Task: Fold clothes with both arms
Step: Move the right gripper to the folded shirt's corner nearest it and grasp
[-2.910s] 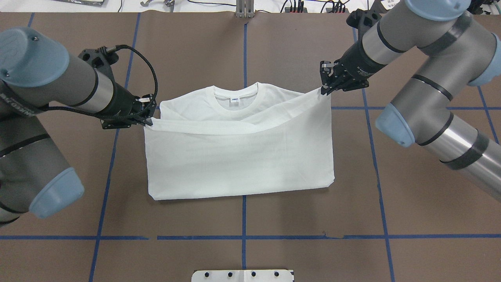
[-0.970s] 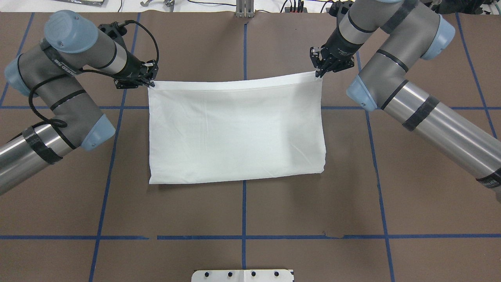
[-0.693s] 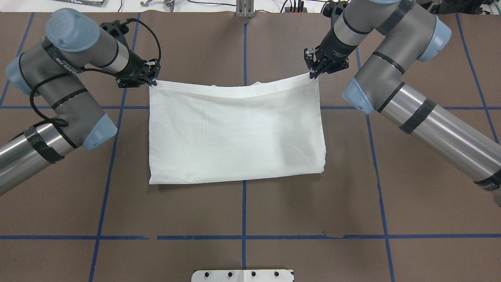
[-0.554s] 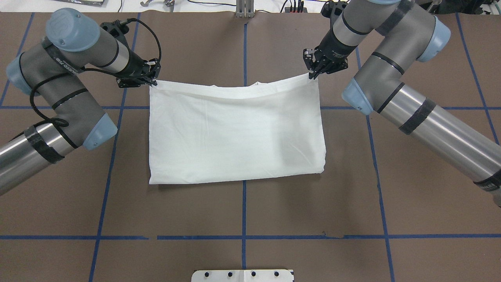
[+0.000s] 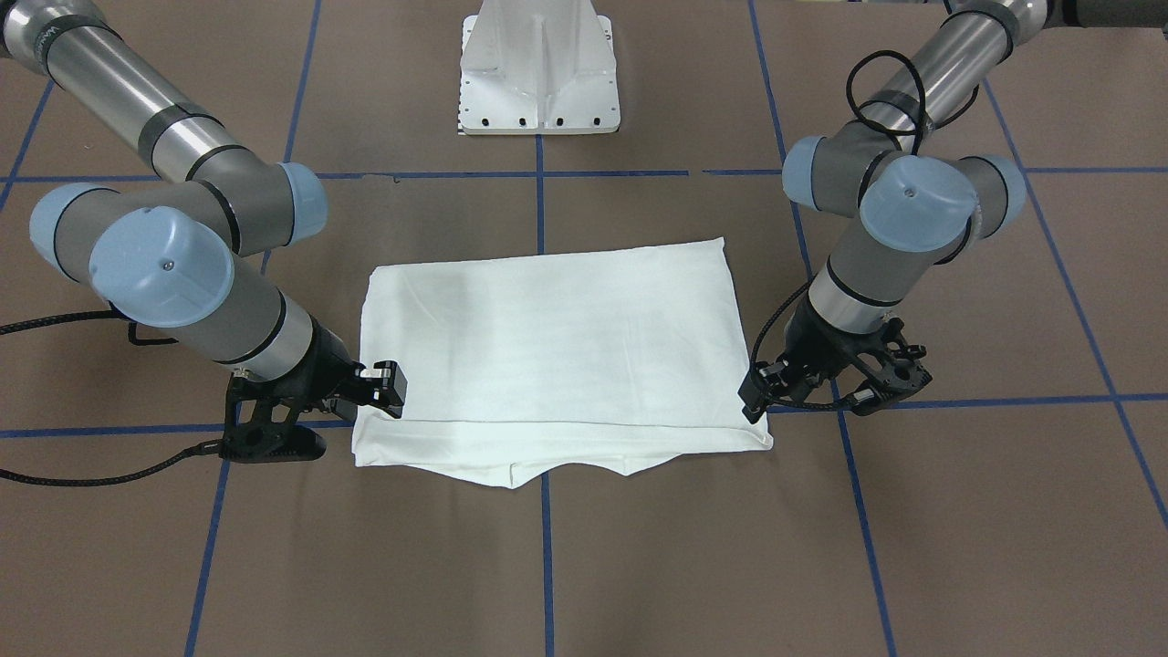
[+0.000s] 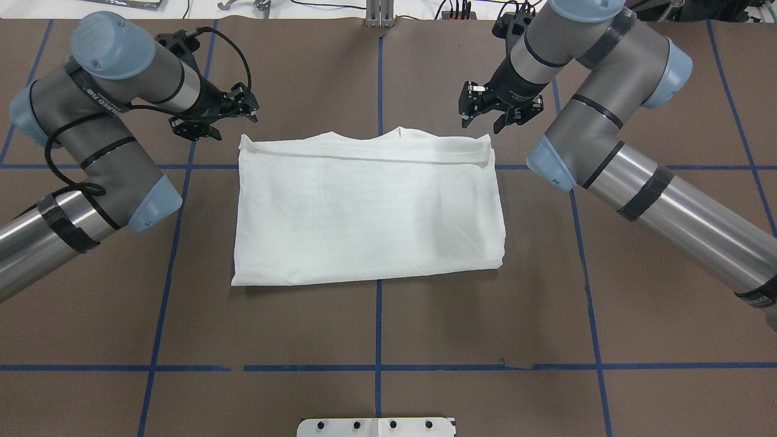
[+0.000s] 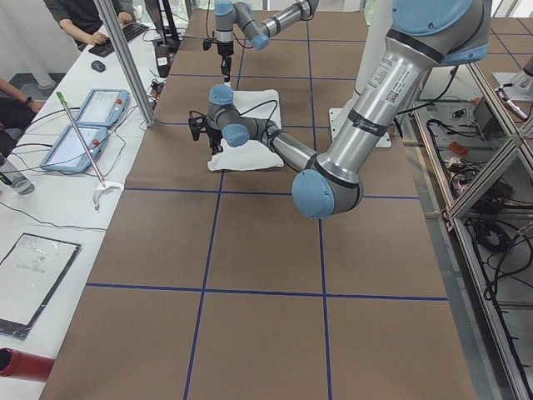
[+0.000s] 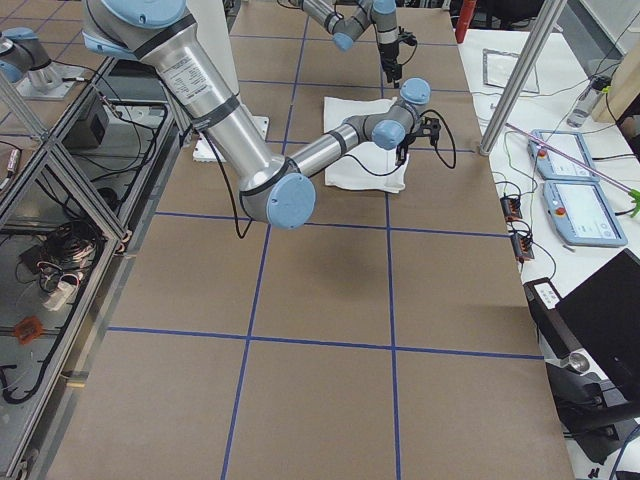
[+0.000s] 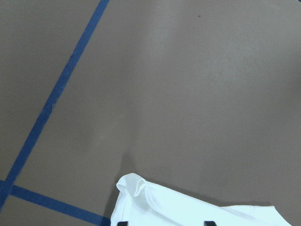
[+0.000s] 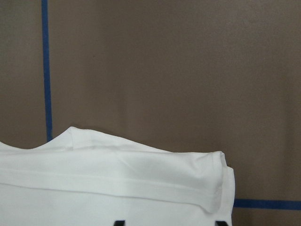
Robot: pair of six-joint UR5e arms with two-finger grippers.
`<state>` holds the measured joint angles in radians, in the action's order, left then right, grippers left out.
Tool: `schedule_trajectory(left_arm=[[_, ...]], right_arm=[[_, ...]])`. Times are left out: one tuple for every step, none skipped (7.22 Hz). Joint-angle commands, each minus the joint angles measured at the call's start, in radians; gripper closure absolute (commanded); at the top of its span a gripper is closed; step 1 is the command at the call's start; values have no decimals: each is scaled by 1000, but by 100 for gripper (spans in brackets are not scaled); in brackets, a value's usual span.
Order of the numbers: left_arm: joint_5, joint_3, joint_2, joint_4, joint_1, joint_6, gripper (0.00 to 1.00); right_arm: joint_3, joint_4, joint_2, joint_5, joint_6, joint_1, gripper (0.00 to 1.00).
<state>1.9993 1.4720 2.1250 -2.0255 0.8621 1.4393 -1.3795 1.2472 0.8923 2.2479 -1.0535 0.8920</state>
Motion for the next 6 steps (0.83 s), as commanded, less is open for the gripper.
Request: schedule_trajectory(left_arm=[[1, 45, -8, 7, 3, 1, 0], [1, 74, -10, 34, 3, 3, 0], [1, 111, -10, 69, 3, 4, 0], [-1, 137, -11, 91, 3, 4, 0], [-2, 149, -13, 96, 3, 4, 0], [-4, 155, -13, 96, 2, 6, 0]], right_arm=[[-162, 4, 109, -8, -22, -40, 0], [-273, 6, 204, -8, -54, -63, 0], [-342, 8, 267, -17, -118, -97, 0], [-386, 9, 311, -43, -147, -137, 0], [-404, 11, 362, -71, -149, -171, 0], [-397, 11, 372, -112, -149, -215, 1]])
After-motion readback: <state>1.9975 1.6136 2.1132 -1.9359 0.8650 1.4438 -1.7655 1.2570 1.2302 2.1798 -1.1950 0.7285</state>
